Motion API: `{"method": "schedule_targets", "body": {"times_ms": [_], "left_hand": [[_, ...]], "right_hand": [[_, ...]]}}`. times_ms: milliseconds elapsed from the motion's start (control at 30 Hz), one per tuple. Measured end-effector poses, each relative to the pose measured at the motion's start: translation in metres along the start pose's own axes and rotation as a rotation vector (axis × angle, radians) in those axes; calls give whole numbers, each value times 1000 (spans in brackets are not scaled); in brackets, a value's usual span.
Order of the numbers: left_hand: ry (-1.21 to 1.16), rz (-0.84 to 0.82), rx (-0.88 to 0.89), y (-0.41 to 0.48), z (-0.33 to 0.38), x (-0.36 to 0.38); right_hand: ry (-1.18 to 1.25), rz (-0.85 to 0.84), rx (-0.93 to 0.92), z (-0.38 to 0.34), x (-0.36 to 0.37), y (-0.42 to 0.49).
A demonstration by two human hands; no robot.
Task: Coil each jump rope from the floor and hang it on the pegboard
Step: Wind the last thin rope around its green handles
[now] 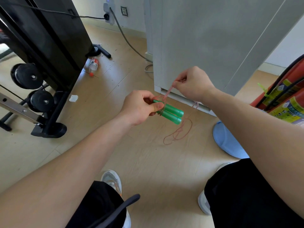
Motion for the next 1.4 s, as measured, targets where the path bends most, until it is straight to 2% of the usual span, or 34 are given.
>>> {"method": "schedule_targets", "body": {"times_ms": [233,333,433,633,800,967,1100,1267,1400], "left_hand": [[-44,-70,-34,-3,2,1],[6,-83,-23,-4,1,3],[67,-68,-84,-2,-11,5],[29,35,-225,10,-25,-9],[3,52,-201,11,-25,-11],[-13,-8,-156,3,-20,-2],[-50,-100,-31,-10,-2,5],[-53,-150,75,-18,10,1],[-127,-202,37,-21,12,-7]], "right_hand": [[-86,8,-30,-1,14,-2],[-112,-33,-13,1,21,-2],[-82,-50,-25,-4,22,-3],[16,-41,-226,-53,9,-26],[17,-93,-326,-62,3,-43],[75,16,-222,-46,-6,-31],[80,123,-104,-24,-12,-14],[78,81,-58,-5,-7,-5],[80,-7,-55,5,2,-5]]}}
Point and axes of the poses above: each hand's wrist, its own y-axis towards the middle knuckle, its own x-axis out of the palm, z = x × y, the point moved 4 cm from there along y, towards the middle knuckle, and after that the axes turned 12 degrees about z, right-handed, at the moved point
